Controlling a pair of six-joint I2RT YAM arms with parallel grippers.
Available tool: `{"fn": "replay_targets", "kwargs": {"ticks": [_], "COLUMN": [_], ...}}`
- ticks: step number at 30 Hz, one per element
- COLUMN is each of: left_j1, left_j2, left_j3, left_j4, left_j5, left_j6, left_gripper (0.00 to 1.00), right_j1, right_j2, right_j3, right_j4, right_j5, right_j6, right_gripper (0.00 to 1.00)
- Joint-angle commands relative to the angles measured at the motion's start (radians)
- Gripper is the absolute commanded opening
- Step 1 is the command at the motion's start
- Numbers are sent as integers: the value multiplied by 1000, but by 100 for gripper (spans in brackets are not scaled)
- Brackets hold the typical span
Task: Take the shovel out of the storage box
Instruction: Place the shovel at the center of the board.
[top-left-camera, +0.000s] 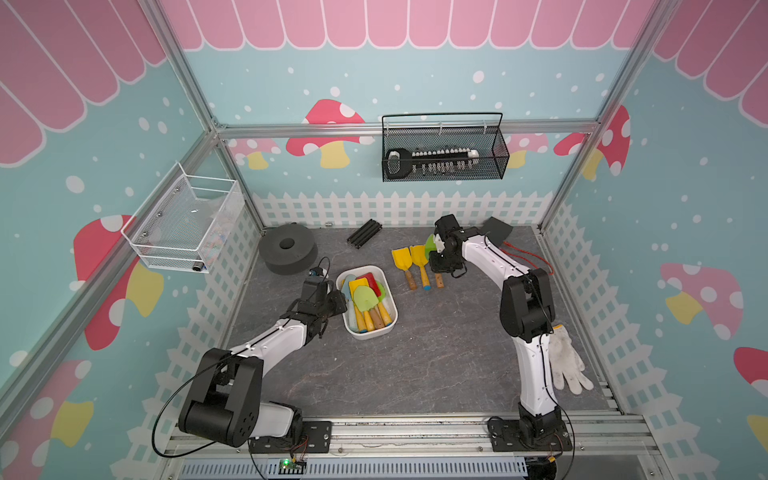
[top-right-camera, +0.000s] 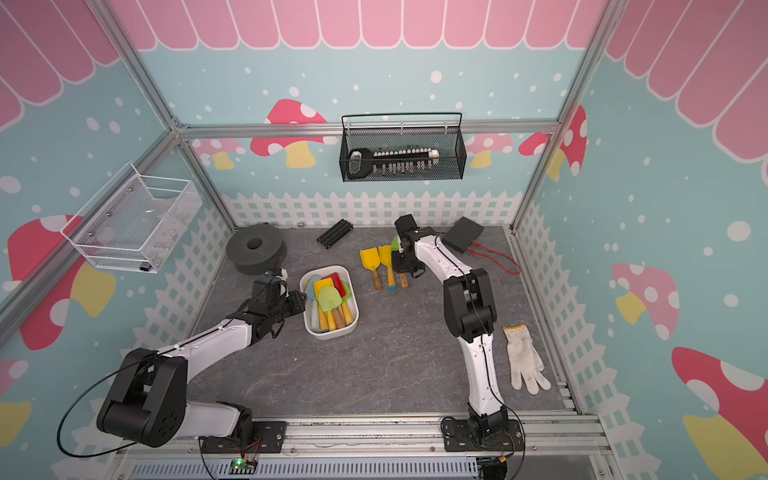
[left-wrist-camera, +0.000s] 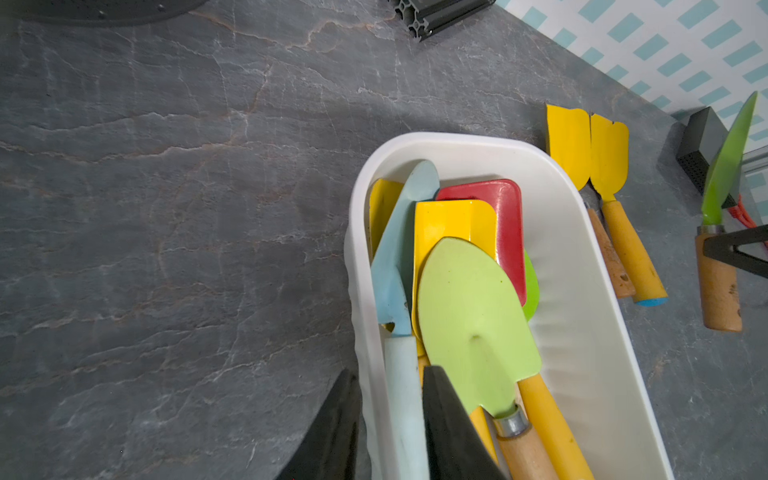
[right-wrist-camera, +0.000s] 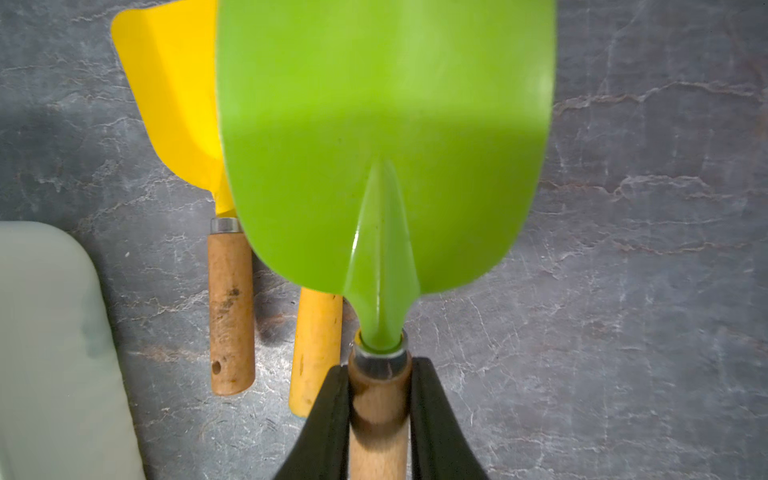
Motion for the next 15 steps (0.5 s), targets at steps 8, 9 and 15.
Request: {"fn": "replay_targets", "kwargs": {"ticks": [8, 9, 15], "left_j1": [0, 0, 0], "left_j2": [7, 7, 9], "left_j3": [25, 25, 25], "left_j4": [-14, -16, -16], "left_j5": [-16, -15, -11], "left_j6": [11, 11, 9], "left_gripper": [31, 31, 31], "right_j1": [-45, -47, -55], "right_j2": [111, 118, 166], "right_j3": [103, 108, 158], "right_j4": [-15, -14, -29], "right_j5": [-17, -14, -9], "right_j6": [76, 79, 85], "right_gripper": [17, 16, 17]}}
